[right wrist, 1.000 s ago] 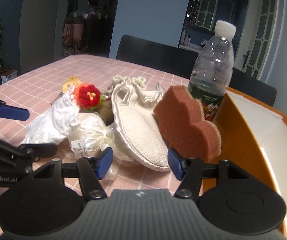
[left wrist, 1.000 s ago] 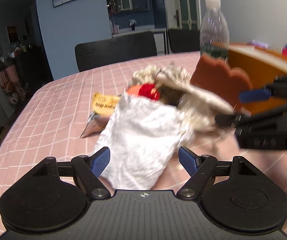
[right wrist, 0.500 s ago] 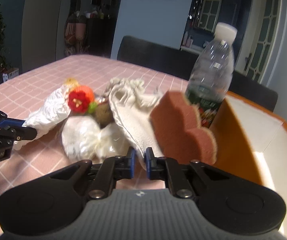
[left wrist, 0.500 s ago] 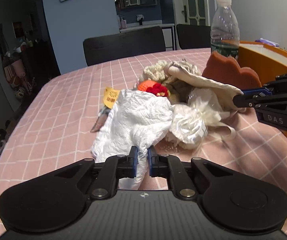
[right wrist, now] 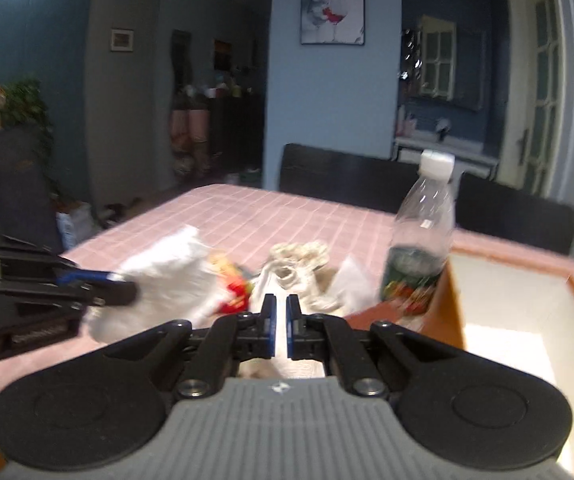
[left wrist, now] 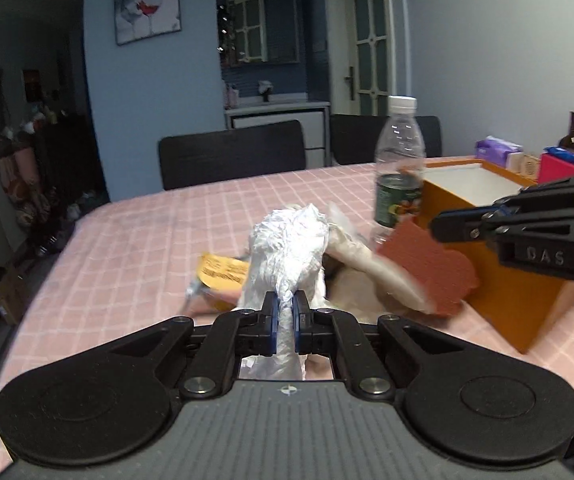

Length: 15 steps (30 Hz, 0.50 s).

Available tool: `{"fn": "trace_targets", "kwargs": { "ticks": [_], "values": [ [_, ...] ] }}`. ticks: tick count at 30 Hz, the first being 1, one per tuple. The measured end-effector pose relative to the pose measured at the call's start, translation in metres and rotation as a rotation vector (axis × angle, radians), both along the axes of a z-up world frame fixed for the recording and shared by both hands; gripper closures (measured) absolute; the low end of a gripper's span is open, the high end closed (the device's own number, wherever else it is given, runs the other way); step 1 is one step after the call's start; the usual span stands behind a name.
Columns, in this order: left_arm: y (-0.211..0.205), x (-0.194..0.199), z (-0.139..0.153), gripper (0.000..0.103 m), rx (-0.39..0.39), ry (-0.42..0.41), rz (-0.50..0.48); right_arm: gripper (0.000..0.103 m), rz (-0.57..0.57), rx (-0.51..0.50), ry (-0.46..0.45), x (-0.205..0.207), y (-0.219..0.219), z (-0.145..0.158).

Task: Organize soft objects
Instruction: 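Grasp the white crumpled tissue with the left gripper while the right gripper approaches the white pouch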

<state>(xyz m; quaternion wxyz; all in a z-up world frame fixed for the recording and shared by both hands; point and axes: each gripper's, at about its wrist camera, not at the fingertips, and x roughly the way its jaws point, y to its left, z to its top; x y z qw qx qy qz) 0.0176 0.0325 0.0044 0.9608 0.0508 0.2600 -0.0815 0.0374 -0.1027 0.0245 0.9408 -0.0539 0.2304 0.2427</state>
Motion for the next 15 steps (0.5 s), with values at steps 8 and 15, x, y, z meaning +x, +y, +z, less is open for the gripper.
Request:
{"fn": "trace_targets", "kwargs": {
  "ticks": [8, 15],
  "values": [
    [0.005, -0.004, -0.043, 0.096, -0.040, 0.150, 0.037, 0.101, -0.007, 0.021, 0.246, -0.006, -0.001, -0.057],
    [0.006, -0.002, -0.055, 0.054, -0.011, 0.151, 0.063, 0.071, -0.031, 0.009, 0.257, -0.003, -0.007, -0.071]
  ]
}}
